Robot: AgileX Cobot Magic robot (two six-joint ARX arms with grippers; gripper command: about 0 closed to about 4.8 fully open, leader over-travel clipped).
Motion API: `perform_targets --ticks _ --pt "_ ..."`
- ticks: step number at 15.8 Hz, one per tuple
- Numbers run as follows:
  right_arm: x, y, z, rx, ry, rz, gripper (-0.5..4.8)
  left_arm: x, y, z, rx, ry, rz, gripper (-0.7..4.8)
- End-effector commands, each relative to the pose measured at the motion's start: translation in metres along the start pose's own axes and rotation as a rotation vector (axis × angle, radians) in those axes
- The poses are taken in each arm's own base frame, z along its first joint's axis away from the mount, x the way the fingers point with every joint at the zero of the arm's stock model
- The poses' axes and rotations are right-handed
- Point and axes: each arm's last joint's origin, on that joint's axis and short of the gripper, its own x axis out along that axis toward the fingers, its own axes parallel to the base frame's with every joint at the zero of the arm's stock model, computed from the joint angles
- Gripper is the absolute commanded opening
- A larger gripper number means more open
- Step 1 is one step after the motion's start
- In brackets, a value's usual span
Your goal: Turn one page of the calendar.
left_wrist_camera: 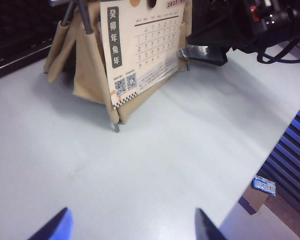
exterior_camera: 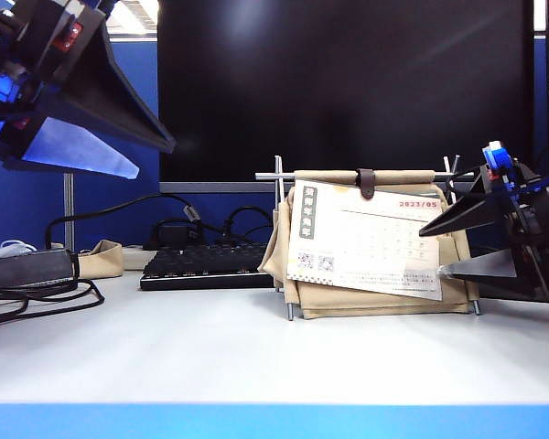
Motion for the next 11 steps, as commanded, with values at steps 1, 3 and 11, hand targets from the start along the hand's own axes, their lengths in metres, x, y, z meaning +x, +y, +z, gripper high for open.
perform_targets --ticks 1,3,11 --pt "0.002 0.01 0.017 -0.087 -0.028 0.035 2.74 -0.001 0.0 0.003 0.012 -0.018 -0.003 3.23" --pt "0.003 0.016 0.029 -0.124 -0.05 0.043 2.74 -0.001 0.0 0.003 0.011 -0.018 -0.003 3.23" --pt "-0.014 0.009 0.05 -0.149 -0.095 -0.004 2.74 -0.001 0.0 0.002 0.006 -0.005 0.0 3.23"
